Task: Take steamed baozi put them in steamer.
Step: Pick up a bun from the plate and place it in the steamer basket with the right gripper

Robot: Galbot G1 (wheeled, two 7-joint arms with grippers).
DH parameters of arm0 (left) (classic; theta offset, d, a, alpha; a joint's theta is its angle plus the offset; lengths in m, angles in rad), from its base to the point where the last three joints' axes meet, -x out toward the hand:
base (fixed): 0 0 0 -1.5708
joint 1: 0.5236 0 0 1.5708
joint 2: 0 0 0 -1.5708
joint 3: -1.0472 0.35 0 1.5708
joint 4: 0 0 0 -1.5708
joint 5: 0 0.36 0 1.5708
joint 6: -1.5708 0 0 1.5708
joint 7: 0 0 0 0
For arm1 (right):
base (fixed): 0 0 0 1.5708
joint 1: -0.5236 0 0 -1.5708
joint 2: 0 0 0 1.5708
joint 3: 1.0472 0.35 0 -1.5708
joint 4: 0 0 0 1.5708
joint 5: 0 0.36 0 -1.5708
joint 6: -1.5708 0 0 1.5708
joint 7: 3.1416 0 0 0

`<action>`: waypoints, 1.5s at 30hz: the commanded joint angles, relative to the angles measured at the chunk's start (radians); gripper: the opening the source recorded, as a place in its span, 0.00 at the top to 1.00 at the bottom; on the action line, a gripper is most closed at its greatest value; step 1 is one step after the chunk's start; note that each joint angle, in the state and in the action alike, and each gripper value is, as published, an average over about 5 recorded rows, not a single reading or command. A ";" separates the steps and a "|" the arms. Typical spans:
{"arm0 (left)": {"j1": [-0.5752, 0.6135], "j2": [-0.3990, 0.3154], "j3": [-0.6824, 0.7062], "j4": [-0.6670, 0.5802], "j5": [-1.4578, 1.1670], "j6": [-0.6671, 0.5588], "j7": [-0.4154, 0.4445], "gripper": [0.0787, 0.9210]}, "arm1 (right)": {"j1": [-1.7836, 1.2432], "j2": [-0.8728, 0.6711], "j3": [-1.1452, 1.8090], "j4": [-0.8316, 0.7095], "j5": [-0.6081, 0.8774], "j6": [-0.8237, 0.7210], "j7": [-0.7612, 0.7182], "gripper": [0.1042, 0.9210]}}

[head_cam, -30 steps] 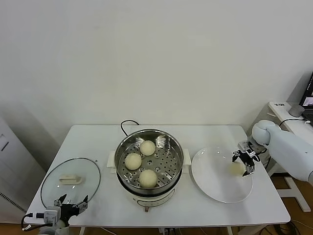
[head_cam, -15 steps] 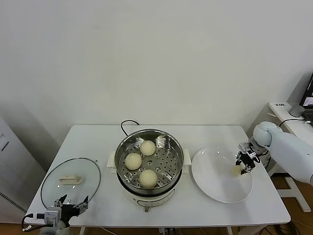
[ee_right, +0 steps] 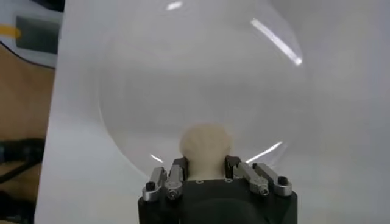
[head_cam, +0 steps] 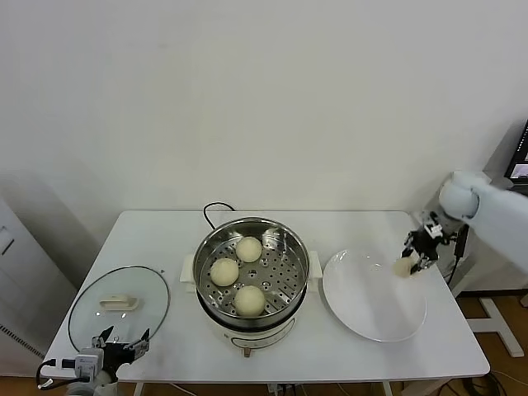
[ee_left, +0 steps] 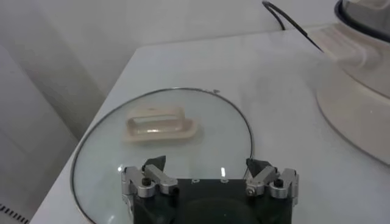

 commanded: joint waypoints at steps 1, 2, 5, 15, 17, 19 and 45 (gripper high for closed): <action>-0.003 0.004 0.005 0.002 0.000 -0.001 0.000 0.12 | 0.441 0.032 -0.397 0.180 0.362 -0.144 0.014 0.64; -0.003 0.004 0.006 0.002 0.000 -0.001 0.000 0.12 | 0.462 0.047 -0.411 0.195 0.389 -0.158 0.019 0.64; -0.004 0.005 0.008 0.002 0.001 -0.001 0.000 0.12 | 0.511 0.095 -0.435 0.237 0.468 -0.201 0.037 0.64; -0.006 0.004 0.012 0.003 0.000 -0.005 0.001 0.12 | 0.593 0.246 -0.461 0.367 0.709 -0.380 0.173 0.63; -0.006 0.004 0.016 0.003 0.000 -0.006 0.001 0.12 | 0.597 0.270 -0.461 0.387 0.747 -0.405 0.209 0.63; -0.006 0.004 0.019 0.002 0.000 -0.006 0.001 0.12 | 0.596 0.294 -0.457 0.408 0.770 -0.432 0.248 0.63; -0.001 -0.008 0.014 -0.003 0.001 -0.010 0.001 0.12 | 0.322 0.452 -0.379 0.476 0.840 -0.646 0.651 0.63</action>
